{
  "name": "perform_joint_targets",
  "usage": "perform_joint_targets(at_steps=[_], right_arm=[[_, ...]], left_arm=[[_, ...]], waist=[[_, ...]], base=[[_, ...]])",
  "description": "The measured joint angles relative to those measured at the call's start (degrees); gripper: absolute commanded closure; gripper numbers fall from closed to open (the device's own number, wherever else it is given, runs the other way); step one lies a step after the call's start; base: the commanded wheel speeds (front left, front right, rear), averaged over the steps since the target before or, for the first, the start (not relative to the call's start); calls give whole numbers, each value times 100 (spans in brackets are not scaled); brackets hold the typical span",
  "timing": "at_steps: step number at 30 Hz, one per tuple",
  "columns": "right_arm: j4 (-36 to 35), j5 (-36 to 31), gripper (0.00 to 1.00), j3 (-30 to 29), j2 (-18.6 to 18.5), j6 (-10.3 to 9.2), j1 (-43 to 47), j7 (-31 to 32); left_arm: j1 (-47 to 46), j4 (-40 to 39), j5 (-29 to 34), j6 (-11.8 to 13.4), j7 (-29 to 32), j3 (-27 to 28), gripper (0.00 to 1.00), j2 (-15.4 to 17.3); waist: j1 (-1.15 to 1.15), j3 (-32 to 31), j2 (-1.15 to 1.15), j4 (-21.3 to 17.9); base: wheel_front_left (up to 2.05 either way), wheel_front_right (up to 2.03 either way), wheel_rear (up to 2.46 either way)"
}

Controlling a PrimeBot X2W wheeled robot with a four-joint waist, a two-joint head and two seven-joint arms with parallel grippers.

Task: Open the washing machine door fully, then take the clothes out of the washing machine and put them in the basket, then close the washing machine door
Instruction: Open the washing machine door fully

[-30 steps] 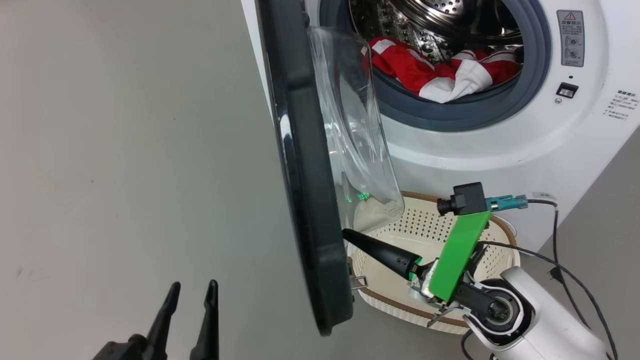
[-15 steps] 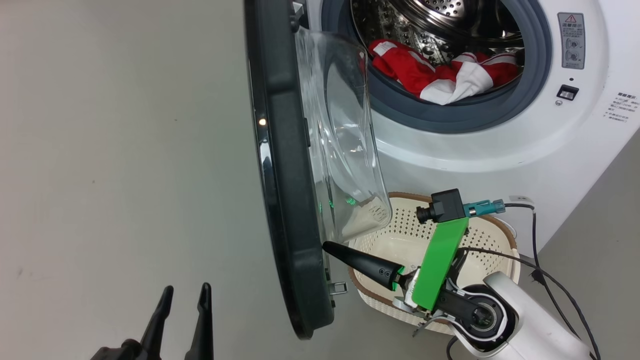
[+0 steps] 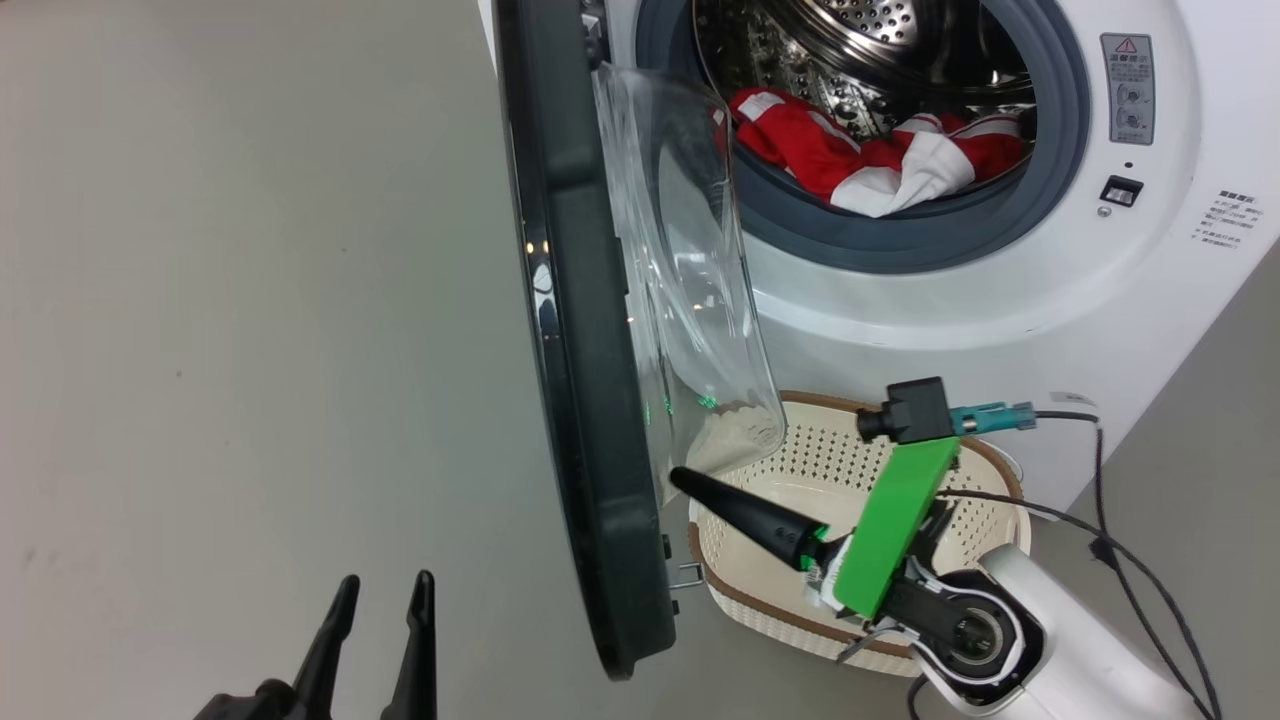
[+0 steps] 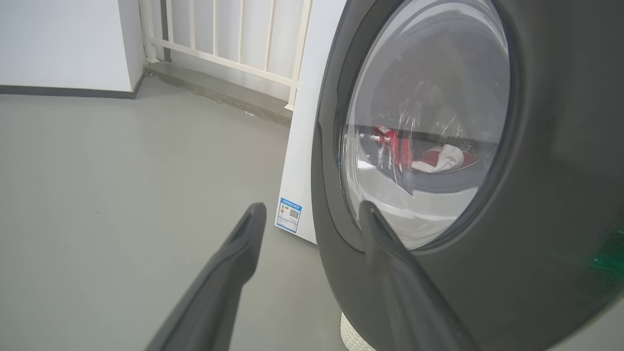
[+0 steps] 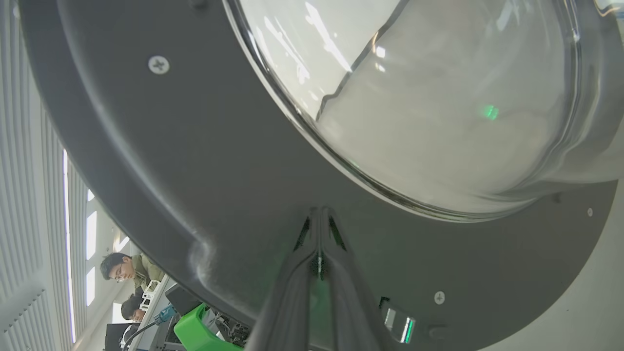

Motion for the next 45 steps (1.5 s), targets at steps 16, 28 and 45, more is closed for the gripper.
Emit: perform_joint_targets(at_steps=[16,28,45], right_arm=[[182,-27,0,33,-439,0,433,-859],[353,-86,0,40,-743,0,903,-1601],[1101,-835,0,823,-1229,0,987,-3111]], left_arm=[[-7,188,104,-141,0,-18,0,3],[-7,216,147,-148,0,19,0,4],[-2,255,200,-198,0,93,0,5]], waist=[[0,-176,0,-214],[0,-277,0,-350],[0,-380,0,-501]], base=[[0,0,0],[0,0,0],[0,0,0]])
